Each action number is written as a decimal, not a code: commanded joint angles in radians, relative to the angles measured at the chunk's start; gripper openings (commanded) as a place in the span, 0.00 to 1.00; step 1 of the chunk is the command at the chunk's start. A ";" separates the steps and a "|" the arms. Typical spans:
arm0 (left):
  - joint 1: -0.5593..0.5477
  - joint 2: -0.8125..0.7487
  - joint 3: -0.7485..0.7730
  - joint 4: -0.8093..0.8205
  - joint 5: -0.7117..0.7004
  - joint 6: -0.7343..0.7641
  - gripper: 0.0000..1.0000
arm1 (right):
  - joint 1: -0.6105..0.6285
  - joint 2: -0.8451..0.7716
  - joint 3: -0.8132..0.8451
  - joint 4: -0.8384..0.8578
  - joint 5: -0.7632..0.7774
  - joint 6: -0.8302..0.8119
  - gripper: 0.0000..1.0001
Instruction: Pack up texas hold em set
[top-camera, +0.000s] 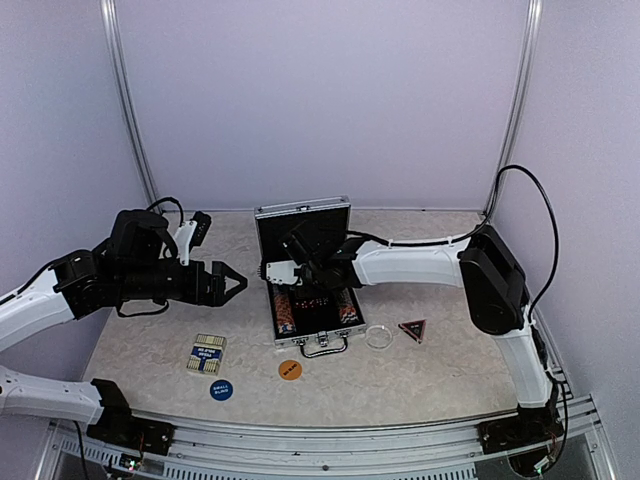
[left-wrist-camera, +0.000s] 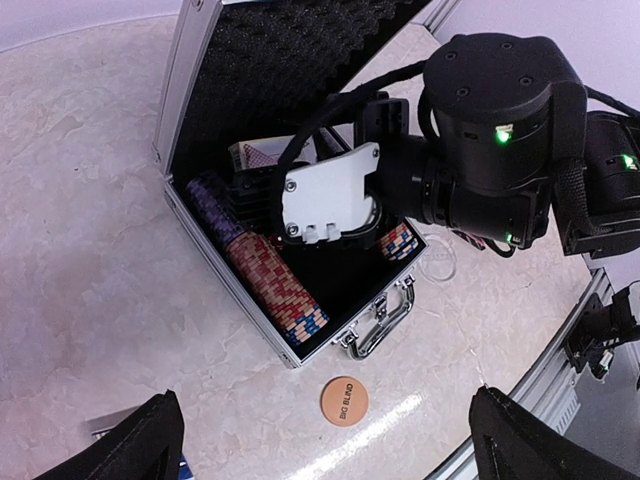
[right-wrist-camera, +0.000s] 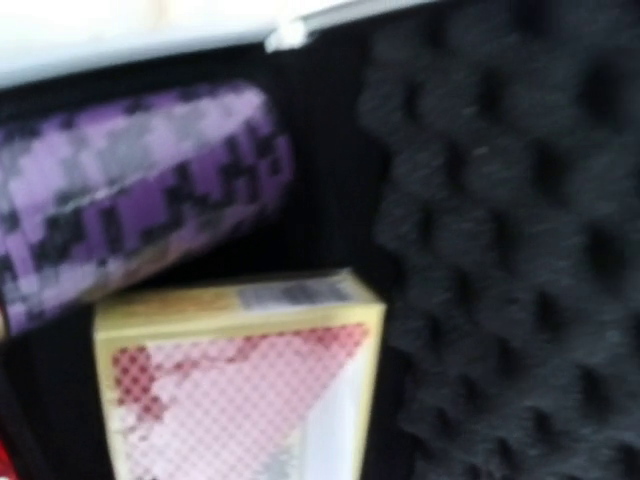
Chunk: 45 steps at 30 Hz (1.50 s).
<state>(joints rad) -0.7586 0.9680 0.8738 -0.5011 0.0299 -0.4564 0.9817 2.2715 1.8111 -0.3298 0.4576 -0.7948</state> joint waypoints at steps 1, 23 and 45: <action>0.007 -0.006 -0.011 0.027 0.016 -0.005 0.99 | 0.003 -0.054 0.031 -0.029 -0.028 0.025 0.69; 0.005 -0.023 -0.036 0.052 0.028 -0.020 0.99 | 0.011 -0.079 0.068 -0.112 -0.196 0.486 0.57; 0.007 -0.060 -0.050 0.044 -0.010 -0.035 0.99 | 0.038 0.097 0.194 -0.102 0.100 1.014 0.65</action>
<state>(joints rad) -0.7586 0.9302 0.8352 -0.4713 0.0402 -0.4843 1.0012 2.3150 1.9629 -0.4076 0.4770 0.1276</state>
